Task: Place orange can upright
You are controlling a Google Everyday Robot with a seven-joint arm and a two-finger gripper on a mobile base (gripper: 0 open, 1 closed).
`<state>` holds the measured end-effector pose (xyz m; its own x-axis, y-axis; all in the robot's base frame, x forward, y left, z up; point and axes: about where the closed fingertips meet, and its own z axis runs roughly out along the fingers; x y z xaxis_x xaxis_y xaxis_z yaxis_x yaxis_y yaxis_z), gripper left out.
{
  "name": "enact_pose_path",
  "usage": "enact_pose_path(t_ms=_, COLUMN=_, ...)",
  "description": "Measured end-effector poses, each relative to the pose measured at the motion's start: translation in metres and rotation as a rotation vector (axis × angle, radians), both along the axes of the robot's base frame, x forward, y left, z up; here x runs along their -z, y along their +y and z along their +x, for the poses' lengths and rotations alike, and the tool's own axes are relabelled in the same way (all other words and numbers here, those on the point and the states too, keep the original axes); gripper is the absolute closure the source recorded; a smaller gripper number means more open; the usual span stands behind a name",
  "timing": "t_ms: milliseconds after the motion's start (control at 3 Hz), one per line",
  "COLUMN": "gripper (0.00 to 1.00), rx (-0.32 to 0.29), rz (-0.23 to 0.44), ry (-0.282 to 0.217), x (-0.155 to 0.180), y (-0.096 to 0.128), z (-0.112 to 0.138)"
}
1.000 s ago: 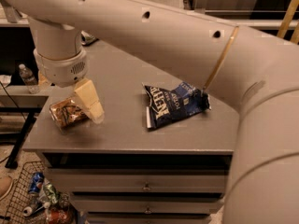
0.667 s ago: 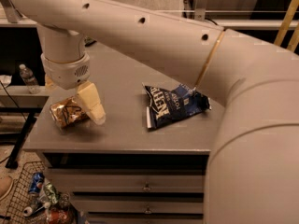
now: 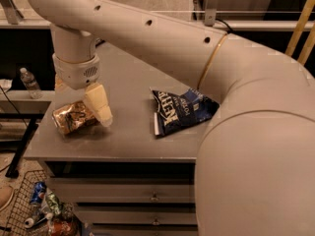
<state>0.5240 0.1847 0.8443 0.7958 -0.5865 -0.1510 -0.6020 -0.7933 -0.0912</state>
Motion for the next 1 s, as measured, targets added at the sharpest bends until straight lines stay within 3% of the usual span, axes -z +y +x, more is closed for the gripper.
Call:
enact_pose_path(t_ms=333, gripper=0.17, rx=0.025, rz=0.013, ry=-0.018, x=-0.0061, y=-0.0055, z=0.0064)
enact_pose_path(t_ms=1000, gripper=0.62, rx=0.032, rz=0.023, ry=-0.018, x=-0.0114, y=-0.0126, z=-0.0015)
